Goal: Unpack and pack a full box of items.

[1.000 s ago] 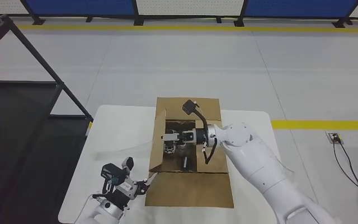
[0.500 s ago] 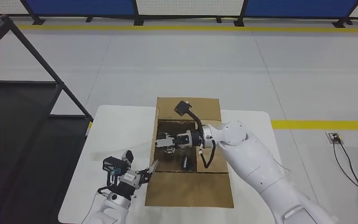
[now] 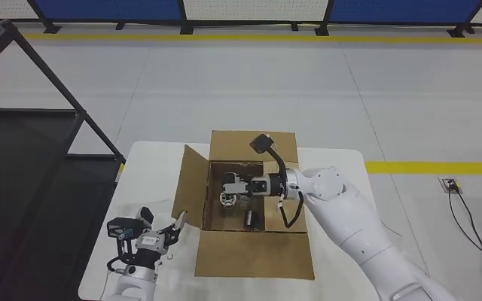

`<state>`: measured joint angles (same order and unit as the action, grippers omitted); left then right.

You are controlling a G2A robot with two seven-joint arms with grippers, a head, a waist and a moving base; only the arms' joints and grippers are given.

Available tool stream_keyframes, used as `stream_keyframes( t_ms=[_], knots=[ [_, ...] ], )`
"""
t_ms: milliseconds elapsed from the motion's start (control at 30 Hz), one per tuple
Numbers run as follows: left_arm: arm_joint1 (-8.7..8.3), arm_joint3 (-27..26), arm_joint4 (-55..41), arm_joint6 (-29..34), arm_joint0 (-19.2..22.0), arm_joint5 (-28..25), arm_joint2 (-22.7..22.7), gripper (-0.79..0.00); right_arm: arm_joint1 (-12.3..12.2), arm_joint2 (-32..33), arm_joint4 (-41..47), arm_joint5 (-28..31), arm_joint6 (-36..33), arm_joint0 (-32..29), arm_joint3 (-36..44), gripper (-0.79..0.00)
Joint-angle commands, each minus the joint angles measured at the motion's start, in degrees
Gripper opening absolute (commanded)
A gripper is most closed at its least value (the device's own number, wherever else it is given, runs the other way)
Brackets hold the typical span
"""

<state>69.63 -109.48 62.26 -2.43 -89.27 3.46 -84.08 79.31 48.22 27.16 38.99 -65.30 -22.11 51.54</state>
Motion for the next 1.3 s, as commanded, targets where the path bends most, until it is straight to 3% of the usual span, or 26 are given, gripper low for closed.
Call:
stream_keyframes(
  t_ms=[0,200,433,1267],
  knots=[
    [-0.02,0.27,0.10,0.53,-0.34,0.02,-0.53,0.000,-0.59,0.67,-0.13,0.20,0.20,-0.52,0.61,0.000],
    [-0.13,1.51,2.51,2.28,-1.92,0.18,-1.70,0.000,-2.56,2.96,-0.80,0.71,0.71,-2.55,3.17,0.000],
    [-0.06,4.85,3.25,4.77,-0.80,0.06,-2.11,0.000,-4.26,4.81,-1.22,0.96,0.97,-4.47,5.82,0.000],
    [0.29,7.31,4.70,5.59,-0.72,-0.09,-3.24,0.000,-5.12,4.03,-0.55,1.26,1.27,-4.17,5.65,0.000]
  ],
)
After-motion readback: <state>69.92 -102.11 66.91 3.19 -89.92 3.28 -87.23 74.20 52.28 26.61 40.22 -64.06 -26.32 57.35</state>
